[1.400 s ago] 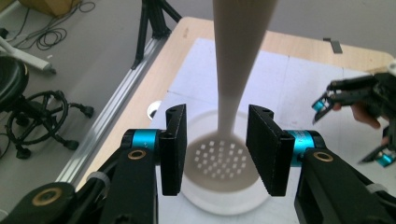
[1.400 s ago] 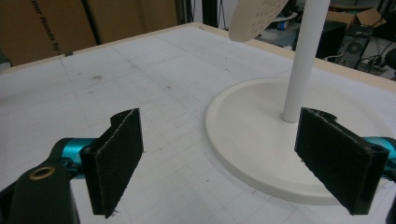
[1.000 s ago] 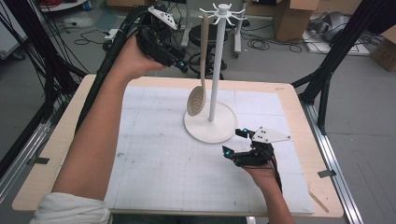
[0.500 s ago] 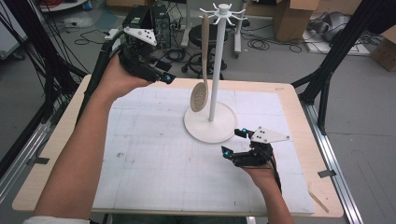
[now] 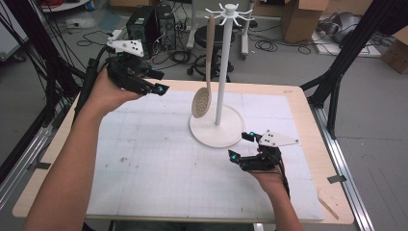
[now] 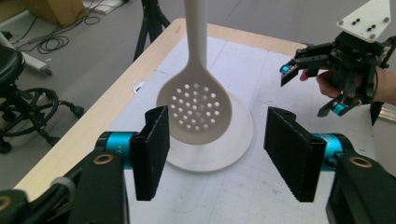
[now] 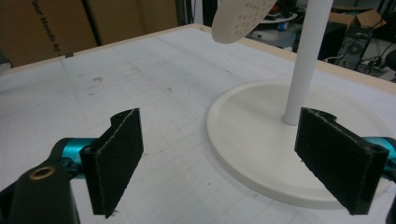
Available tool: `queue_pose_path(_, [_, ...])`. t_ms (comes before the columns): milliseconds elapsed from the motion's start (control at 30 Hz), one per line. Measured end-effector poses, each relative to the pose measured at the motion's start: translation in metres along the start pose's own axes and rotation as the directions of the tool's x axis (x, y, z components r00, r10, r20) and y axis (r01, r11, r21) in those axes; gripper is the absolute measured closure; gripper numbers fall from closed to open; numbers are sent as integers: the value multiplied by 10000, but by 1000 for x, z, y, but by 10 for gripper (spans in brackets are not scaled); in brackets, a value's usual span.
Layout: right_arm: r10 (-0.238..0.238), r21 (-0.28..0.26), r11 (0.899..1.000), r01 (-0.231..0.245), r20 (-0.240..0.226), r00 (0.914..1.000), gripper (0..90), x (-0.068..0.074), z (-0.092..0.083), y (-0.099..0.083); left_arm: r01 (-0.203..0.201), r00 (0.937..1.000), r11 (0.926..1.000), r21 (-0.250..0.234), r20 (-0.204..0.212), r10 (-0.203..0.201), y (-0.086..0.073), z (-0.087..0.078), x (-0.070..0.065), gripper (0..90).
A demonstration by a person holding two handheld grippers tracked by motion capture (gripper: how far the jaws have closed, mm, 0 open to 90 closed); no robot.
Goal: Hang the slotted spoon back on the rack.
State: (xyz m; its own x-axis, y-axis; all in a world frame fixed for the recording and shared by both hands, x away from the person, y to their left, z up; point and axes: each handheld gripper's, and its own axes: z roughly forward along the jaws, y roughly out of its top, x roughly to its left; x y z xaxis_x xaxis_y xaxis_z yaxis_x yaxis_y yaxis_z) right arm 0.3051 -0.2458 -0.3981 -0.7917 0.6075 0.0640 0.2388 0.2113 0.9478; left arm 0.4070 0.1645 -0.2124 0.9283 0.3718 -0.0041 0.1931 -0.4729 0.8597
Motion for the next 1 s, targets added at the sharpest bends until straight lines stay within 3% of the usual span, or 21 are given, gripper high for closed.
queue_pose_path(333, [43, 57, 10000, -43, -39, 10000, 148, 1, 1, 0, 341, 9994, 9979, -547, -83, -346, -33, -6, -7, 335])
queue_pose_path(567, [53, 109, 9999, -53, -34, 10000, 148, 0, 2, -1, 269, 9996, 9951, -953, 24, -268, -51, -8, -18, 277])
queue_pose_path(733, [49, 112, 9999, -48, -35, 10000, 148, 1, 2, -1, 262, 9996, 9925, -1192, 90, -253, -71, -7, -26, 244])
queue_pose_path(1000, [65, 95, 9999, -65, -4, 10000, 148, 0, 2, -1, 551, 9984, 9867, -1529, -40, -563, -104, -6, -28, 182])
